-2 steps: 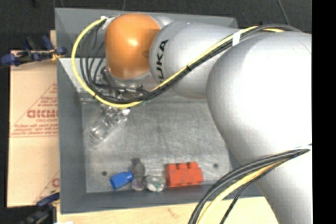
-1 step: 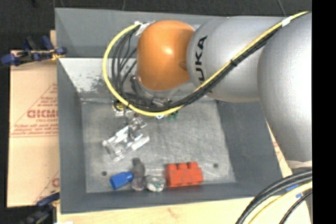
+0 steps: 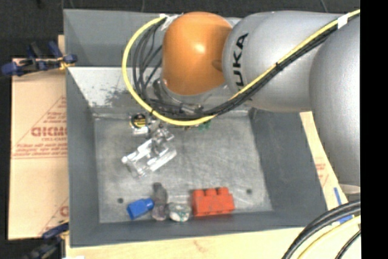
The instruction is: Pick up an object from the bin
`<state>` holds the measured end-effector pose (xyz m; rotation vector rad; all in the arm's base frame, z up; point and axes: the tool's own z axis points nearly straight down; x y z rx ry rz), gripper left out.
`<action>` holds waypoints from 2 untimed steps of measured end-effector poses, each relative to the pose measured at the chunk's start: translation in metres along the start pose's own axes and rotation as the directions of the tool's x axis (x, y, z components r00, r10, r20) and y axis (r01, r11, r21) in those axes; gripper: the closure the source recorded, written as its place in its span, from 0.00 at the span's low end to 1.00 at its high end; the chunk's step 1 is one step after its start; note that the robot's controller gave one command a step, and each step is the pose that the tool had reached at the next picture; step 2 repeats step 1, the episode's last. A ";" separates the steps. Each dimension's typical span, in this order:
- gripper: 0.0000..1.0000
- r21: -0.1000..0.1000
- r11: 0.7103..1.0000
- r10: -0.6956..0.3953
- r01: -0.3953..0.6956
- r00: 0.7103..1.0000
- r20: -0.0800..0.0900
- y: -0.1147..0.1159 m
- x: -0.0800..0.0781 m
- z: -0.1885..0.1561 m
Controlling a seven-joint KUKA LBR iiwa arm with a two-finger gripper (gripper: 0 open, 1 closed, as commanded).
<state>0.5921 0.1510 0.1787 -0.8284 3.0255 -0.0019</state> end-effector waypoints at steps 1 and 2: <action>1.00 0.000 0.984 -0.178 0.178 0.984 0.003 0.030 -0.006 -0.066; 1.00 0.000 0.984 -0.178 0.178 0.984 0.003 0.030 -0.006 -0.066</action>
Offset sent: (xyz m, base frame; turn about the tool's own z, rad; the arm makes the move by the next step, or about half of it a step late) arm -0.0114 0.0291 0.0642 -0.1794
